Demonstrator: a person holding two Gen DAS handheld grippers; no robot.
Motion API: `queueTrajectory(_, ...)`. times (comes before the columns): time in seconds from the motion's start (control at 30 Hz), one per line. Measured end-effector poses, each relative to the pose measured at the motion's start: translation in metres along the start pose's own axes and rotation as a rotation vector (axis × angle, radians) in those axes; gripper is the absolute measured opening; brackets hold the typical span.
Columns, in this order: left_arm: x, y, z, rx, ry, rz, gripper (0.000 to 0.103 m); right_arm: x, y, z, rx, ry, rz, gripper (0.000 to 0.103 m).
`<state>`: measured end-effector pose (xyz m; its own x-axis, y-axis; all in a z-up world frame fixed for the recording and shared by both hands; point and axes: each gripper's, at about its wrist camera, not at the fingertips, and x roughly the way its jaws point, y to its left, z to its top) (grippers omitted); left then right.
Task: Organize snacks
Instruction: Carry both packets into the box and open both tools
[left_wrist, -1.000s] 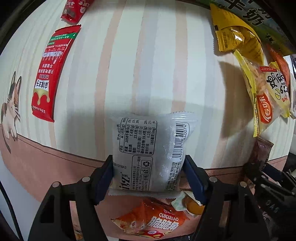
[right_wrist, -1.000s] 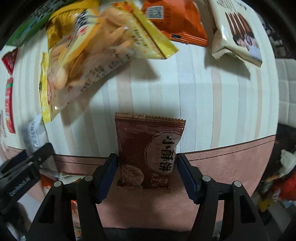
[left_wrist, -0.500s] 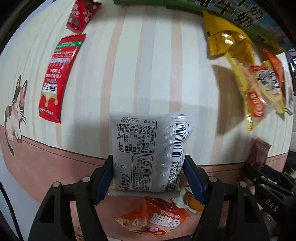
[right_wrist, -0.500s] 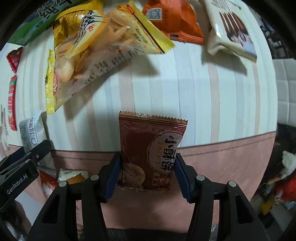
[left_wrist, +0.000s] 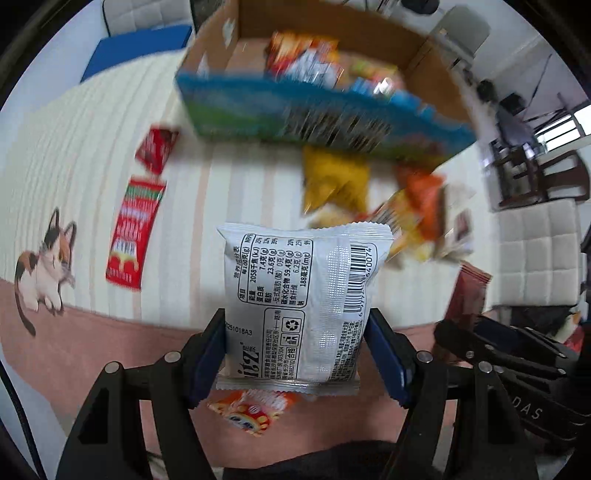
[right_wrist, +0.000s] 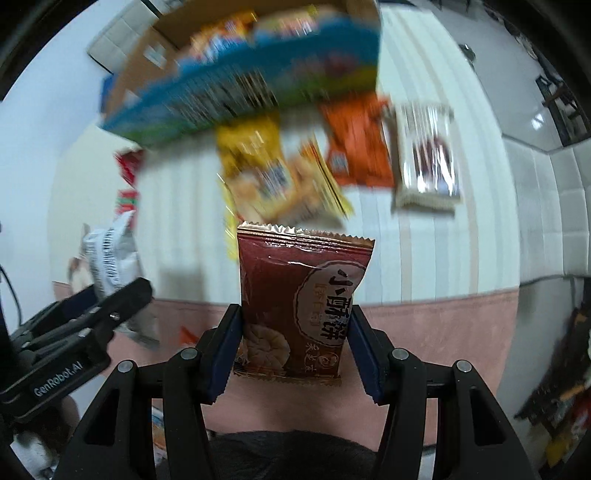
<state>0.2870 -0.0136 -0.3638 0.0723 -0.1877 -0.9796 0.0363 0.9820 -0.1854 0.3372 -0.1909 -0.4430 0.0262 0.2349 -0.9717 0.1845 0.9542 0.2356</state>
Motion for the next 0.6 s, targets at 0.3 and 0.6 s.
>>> queueTrajectory(0.3, -0.04, -0.008, 0.13, 0.043, -0.102, 0.016, 0.071, -0.078, 0.03, 0.122, -0.047, -0.178, 0.024, 0.059)
queueTrajectory(0.6, 0.019, 0.021, 0.265, 0.021, 0.007, 0.121, 0.071, -0.037, 0.037, 0.276, -0.058, -0.117, -0.022, 0.059)
